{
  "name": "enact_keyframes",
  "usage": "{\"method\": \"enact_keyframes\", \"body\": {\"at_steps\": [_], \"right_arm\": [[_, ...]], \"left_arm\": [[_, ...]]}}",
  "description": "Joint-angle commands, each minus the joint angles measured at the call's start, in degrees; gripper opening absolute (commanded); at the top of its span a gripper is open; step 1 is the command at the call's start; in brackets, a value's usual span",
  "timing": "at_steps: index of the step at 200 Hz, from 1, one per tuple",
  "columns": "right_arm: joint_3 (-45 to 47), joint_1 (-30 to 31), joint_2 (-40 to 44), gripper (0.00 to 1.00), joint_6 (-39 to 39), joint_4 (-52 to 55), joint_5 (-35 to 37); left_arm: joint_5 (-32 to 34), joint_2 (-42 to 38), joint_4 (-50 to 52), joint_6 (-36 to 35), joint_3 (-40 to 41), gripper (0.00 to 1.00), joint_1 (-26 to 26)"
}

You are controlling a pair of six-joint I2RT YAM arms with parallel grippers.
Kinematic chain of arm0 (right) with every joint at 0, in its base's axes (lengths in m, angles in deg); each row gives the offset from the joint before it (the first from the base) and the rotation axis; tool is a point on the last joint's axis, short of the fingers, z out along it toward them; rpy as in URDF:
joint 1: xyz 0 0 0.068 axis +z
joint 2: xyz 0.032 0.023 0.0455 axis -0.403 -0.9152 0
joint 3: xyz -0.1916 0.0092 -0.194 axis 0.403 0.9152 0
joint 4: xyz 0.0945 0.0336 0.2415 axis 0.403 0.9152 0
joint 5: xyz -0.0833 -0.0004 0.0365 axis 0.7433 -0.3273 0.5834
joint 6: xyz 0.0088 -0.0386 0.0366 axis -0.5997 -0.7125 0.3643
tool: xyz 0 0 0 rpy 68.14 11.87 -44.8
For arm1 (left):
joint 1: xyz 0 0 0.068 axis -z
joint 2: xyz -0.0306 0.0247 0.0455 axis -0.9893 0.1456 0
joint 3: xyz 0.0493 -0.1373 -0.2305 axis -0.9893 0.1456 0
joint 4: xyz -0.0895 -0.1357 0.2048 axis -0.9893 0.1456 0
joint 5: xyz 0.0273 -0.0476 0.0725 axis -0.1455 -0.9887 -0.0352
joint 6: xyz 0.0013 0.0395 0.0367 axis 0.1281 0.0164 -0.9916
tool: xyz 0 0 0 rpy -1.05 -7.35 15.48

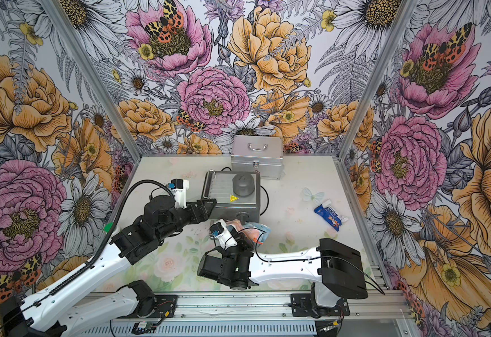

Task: Wipe the surface of a coffee machine
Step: Wipe the dirt from the surface of the coffee machine.

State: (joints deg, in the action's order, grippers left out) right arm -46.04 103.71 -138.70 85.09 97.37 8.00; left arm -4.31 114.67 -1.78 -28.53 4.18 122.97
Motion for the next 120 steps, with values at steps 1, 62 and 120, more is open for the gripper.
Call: {"method": "enact_keyframes", "body": {"at_steps": [1,62,120], "right_arm": [[3.48,-1.83,-2.7,0.0,2.68,-0.53,-1.45],[10.29,-1.17,-5.25,0.0,9.9,-0.39,-4.78],[2.43,5.91,4.75,0.0,6.68,7.35,-6.81]], "left_arm": [[-4.29,1.99,10.69,-2.3,1.63,0.85,-0.16],[-4.45,0.42,10.86,-2.49,2.56,0.85,-0.39],[-2.84,-6.21,19.08,-3.63,-2.17,0.85,-1.6]]}}
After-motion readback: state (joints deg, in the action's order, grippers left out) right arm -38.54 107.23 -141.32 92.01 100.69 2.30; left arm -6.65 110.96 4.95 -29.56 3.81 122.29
